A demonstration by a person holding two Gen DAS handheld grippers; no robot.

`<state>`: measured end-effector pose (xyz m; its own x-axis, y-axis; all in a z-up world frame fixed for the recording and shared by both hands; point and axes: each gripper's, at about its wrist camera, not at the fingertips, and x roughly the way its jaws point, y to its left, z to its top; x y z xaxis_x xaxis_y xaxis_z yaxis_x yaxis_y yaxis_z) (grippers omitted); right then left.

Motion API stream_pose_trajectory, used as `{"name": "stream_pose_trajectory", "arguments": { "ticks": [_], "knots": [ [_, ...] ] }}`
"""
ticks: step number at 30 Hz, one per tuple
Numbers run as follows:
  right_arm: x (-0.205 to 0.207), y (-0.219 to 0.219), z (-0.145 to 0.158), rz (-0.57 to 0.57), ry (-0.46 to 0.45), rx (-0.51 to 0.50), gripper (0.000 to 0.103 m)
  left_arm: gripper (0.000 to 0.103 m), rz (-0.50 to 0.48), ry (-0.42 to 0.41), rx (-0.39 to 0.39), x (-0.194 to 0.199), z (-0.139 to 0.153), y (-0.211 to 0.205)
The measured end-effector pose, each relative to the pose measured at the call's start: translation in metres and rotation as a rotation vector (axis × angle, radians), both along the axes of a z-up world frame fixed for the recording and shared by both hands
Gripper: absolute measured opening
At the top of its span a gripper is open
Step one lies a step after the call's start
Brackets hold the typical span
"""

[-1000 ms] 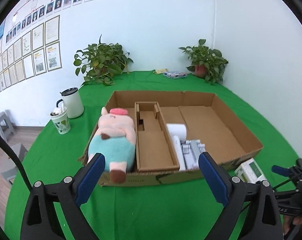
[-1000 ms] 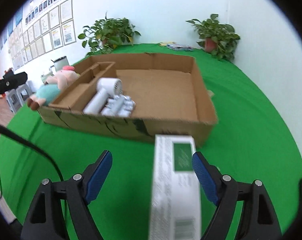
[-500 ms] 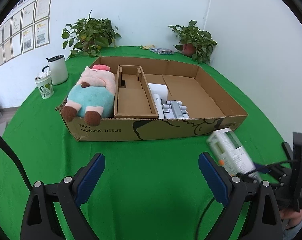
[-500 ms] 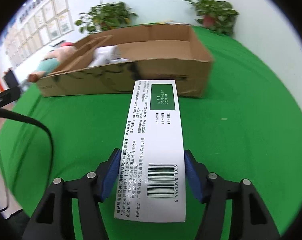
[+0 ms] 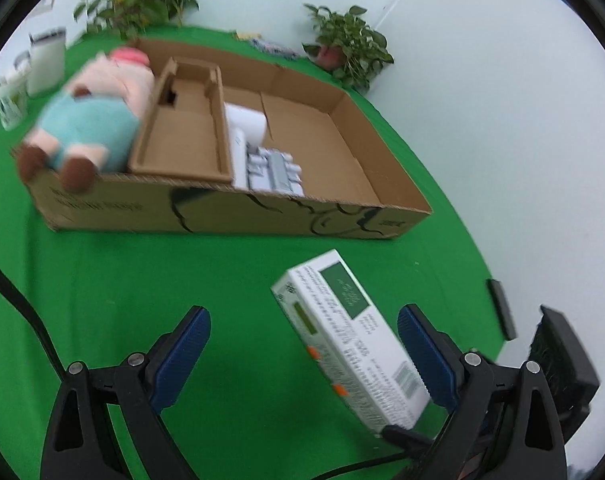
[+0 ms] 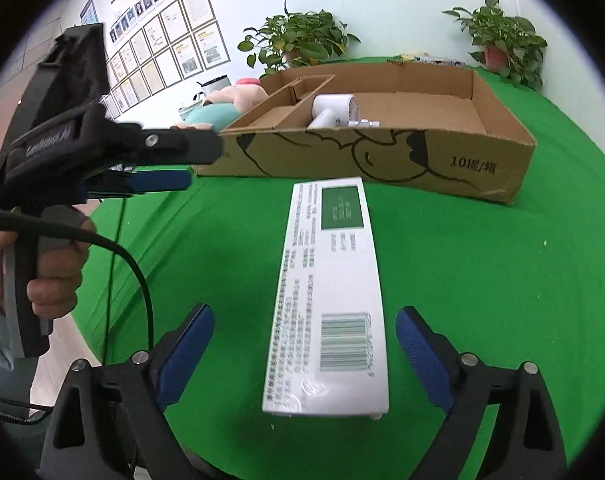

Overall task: Organize objects
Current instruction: 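Grasp the white medicine box with the right gripper and lift it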

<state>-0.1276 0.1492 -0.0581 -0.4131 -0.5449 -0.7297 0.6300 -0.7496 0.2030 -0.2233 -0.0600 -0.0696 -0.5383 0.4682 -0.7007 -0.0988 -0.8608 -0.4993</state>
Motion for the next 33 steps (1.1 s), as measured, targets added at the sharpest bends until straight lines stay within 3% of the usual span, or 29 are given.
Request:
{"name": "stream_pose_trajectory", "arguments": {
  "ticks": [3,9,11,13,14,18,27,33],
  "knots": [
    [0.002,-0.004,-0.004,0.009,0.012,0.027,0.093,0.094,-0.035,-0.054,0.048,-0.009,-0.014,0.008],
    [0.013,-0.015,-0.008,0.047,0.062,0.109,0.091,0.089,-0.094,-0.069,0.092,-0.013,-0.03,0.025],
    [0.015,-0.019,-0.011,0.044,0.08,0.138,0.088,0.082,-0.106,-0.081,0.112,-0.013,-0.035,0.029],
    [0.015,-0.022,-0.015,0.039,0.083,0.167,0.069,0.075,-0.129,-0.095,0.121,-0.014,-0.039,0.032],
    [0.013,-0.023,-0.017,0.037,0.071,0.174,0.067,0.073,-0.135,-0.098,0.125,-0.013,-0.04,0.033],
    [0.019,-0.02,-0.013,0.038,0.046,0.111,0.066,0.069,-0.145,-0.122,0.138,-0.009,-0.047,0.038],
    [0.031,-0.024,-0.014,0.043,0.002,0.084,0.066,0.068,-0.143,-0.171,0.117,0.009,-0.063,0.042],
    [0.025,-0.019,-0.014,0.012,-0.112,-0.031,0.065,0.063,-0.135,-0.19,0.153,0.009,-0.067,0.04]
  ]
}}
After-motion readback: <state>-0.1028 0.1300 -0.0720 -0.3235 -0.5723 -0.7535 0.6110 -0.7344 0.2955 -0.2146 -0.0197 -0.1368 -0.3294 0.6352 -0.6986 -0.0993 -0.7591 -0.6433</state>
